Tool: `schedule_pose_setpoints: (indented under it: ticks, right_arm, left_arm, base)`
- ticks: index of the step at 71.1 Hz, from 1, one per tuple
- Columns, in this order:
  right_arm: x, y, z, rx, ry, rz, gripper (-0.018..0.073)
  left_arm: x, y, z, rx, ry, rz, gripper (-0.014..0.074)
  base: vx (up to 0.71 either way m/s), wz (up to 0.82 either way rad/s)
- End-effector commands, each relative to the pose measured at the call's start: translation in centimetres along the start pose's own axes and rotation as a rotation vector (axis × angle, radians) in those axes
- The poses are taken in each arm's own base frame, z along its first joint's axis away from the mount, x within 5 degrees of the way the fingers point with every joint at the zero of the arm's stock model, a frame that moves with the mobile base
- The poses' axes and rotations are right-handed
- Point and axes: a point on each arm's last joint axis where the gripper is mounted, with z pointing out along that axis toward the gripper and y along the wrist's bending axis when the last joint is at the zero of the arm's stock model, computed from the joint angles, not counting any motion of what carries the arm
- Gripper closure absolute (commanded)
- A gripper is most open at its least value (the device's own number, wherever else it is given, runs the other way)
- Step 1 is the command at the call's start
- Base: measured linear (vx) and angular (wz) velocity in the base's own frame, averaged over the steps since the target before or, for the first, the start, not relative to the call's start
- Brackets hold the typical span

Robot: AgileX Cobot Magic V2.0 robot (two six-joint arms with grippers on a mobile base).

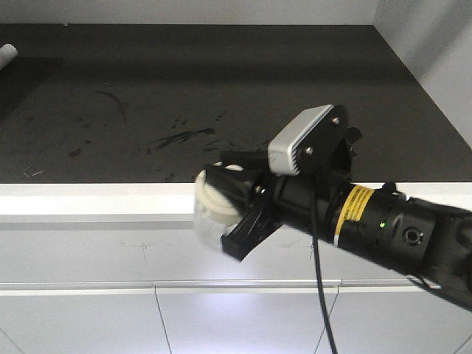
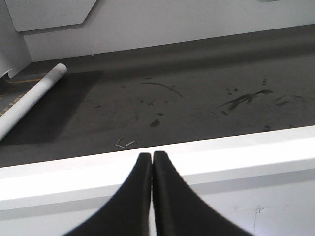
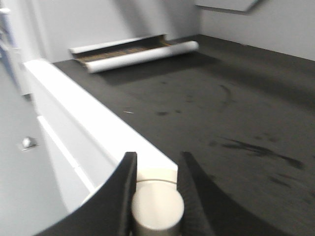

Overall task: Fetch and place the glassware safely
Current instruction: 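Lift the jar and pull it out of the hood with the right gripper, then hold the jar in the right gripper while the base turns away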

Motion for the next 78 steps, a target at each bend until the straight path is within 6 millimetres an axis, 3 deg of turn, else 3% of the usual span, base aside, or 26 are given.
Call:
schedule_pose_setpoints:
  ticks: [1, 14, 78]
  right_arm:
    - [-2.8, 1.9, -0.6, -0.088, -0.141, -0.019, 0.0563]
    - [-3.3, 3.7, -0.9, -0.137, -0.148, -0.029, 0.0563]
    - [-3.5, 3.7, -1.0, -0.137, -0.155, -0.031, 0.0563]
  left_arm:
    - [-1.5, 0.1, -0.1, -0.003, -0.089, -0.011, 0.0603]
    - [-1.5, 0.1, -0.1, -0.003, -0.089, -0.011, 0.0603]
    - [-1.5, 0.1, -0.1, -0.003, -0.089, -0.011, 0.0603]
  base:
    - [0.0, 0.0]
    - [0.0, 0.0]
    - [0.0, 0.0]
